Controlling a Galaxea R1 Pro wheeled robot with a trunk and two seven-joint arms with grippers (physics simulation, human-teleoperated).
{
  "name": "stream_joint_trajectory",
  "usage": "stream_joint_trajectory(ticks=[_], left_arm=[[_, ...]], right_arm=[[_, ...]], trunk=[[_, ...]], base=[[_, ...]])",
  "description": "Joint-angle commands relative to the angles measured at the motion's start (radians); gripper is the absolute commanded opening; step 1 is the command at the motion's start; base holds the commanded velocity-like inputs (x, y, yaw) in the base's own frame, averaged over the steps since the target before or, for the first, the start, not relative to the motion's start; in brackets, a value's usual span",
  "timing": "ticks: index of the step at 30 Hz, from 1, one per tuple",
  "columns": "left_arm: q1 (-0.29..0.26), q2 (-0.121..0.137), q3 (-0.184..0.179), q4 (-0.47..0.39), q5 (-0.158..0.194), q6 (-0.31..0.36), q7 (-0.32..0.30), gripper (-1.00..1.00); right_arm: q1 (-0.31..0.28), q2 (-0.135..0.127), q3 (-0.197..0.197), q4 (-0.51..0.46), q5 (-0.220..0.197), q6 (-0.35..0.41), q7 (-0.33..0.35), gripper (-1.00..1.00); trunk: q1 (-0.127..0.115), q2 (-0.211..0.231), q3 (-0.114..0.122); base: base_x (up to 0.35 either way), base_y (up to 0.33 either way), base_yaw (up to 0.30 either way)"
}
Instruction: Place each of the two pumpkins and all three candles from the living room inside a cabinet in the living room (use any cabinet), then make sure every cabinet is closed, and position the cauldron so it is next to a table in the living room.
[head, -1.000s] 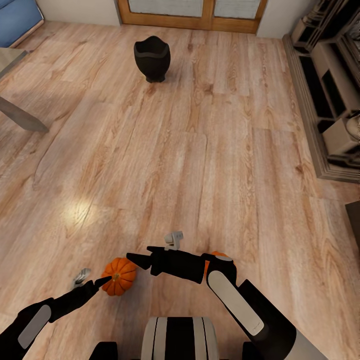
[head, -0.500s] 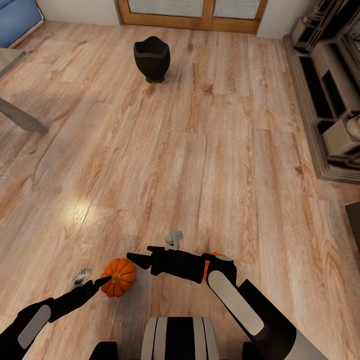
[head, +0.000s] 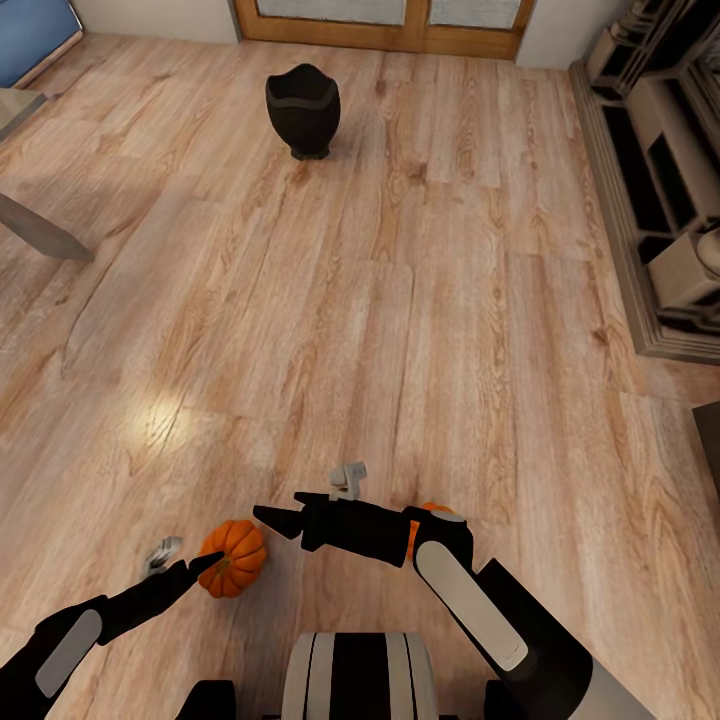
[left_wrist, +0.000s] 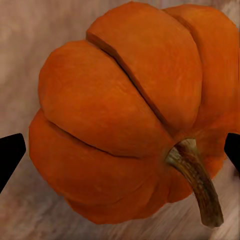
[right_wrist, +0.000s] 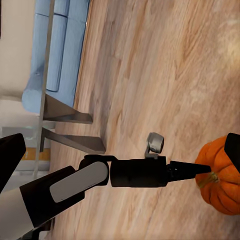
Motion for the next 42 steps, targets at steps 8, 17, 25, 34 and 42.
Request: stream_joint_trajectory(ticks=[8, 17, 25, 34, 42], left_arm=[[0.0, 0.001, -0.002, 0.001, 0.01, 0.006, 0.001, 1.0], [0.0, 0.001, -0.002, 0.008, 0.01, 0.006, 0.001, 1.0], [0.0, 0.001, 0.0, 0.009, 0.01, 0.006, 0.001, 1.0], [0.0, 0.001, 0.0, 0.009, 0.01, 0.006, 0.0, 1.0], [0.0, 0.001, 0.001, 0.009, 0.01, 0.006, 0.0, 1.0]], right_arm=[[0.0, 0.0, 0.0, 0.0, -0.001, 0.002, 0.001, 1.0], [-0.001, 0.0, 0.0, 0.0, -0.001, 0.002, 0.001, 1.0], [-0.001, -0.002, 0.0, 0.0, -0.001, 0.002, 0.002, 1.0], [-0.001, -0.002, 0.0, 0.0, -0.001, 0.003, 0.002, 1.0], [-0.001, -0.002, 0.0, 0.0, -0.001, 0.002, 0.002, 1.0]], trunk=[[0.0, 0.0, -0.001], [0.0, 0.0, -0.004], [0.002, -0.001, -0.02], [0.004, -0.003, -0.039], [0.004, -0.003, -0.039]], base=[[0.0, 0.0, 0.0], [0.0, 0.0, 0.0], [0.0, 0.0, 0.0], [0.0, 0.0, 0.0], [0.0, 0.0, 0.0]])
